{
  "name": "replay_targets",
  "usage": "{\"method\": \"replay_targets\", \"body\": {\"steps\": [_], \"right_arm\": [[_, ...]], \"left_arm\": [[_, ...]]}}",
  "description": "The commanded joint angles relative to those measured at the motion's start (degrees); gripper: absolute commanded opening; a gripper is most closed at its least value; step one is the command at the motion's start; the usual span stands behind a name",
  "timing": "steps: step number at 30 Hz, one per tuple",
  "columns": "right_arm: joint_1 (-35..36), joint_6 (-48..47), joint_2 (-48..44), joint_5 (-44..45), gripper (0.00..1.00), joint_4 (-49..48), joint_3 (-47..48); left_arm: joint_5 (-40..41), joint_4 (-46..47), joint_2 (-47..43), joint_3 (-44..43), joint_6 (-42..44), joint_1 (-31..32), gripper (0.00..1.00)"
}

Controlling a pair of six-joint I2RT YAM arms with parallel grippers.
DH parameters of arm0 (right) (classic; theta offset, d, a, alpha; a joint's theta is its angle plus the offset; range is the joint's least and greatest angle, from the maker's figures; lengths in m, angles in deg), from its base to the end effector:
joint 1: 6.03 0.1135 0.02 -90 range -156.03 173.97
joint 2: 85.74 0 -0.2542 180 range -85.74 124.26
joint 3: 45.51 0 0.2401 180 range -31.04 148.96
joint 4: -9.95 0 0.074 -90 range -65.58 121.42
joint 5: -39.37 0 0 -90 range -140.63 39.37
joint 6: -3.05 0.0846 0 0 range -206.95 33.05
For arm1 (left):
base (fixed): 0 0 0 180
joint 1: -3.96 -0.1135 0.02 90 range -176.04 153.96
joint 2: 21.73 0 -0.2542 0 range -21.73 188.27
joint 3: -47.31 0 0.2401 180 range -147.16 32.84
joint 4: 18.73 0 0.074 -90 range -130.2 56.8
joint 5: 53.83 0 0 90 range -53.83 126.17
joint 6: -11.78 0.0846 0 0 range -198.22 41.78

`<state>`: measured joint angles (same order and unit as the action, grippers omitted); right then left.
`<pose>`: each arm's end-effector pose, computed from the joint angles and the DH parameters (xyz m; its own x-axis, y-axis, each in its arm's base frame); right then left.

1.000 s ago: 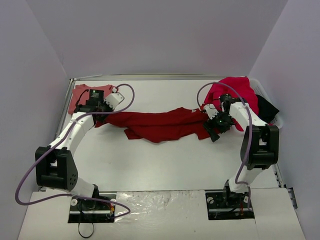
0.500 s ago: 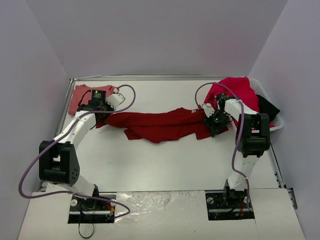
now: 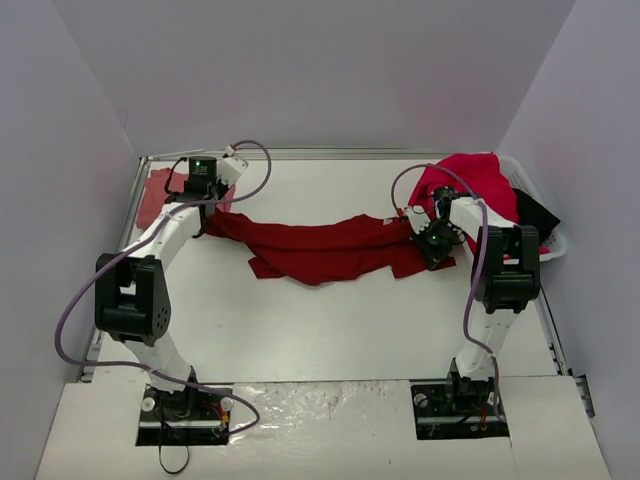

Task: Fold and stack the t-shirts
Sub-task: Flatten out the tshirt

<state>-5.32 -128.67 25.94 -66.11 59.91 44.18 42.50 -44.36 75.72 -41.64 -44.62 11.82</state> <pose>0.3844 0.0273 0.1119 -0.6466 -0.6494 -0.4002 -0.7033 0.7107 -0.0168 0.4186 -0.0484 0.2414 -0.4378 0.6157 -0.6552 0.3455 0.7880 0.5096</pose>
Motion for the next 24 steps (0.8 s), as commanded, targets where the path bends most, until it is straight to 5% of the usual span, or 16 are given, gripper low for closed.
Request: {"method": "replay_targets", "body": {"steps": [1,2,6,9,15,19,24], "right_arm": [[-0.4,1.0,-0.7,-1.6,0.0,2.2,-1.0],[-0.3,1.2,-0.8,-1.7,0.0,2.3,-1.2],[-0.3,1.3,-2.0,-2.4,0.0,2.0,-2.1],[-0.3,1.5,-2.1,-2.4,0.0,2.0,-2.6],[-0.3,2.1,-1.3,-2.9,0.0,1.2,-2.4],[-0.2,2.9,-0.8,-3.9,0.0,0.6,-2.5],[0.1,3.8,-0.1,-5.1,0.0,-0.2,-2.6]], "left_arm": [[7.5,9.5,0.5,-5.3,-1.2,0.2,0.3],[9.0,9.7,0.7,-5.3,0.1,1.2,0.45],[15.0,17.9,-2.0,4.4,7.1,5.4,0.7],[17.5,18.1,-6.9,11.0,13.1,9.8,0.72],[7.6,-6.1,-16.9,15.5,10.1,13.8,0.66],[1.0,-11.9,-23.9,20.1,11.9,16.0,0.5],[-2.4,-14.5,-22.7,22.9,13.1,17.7,0.49]]}}
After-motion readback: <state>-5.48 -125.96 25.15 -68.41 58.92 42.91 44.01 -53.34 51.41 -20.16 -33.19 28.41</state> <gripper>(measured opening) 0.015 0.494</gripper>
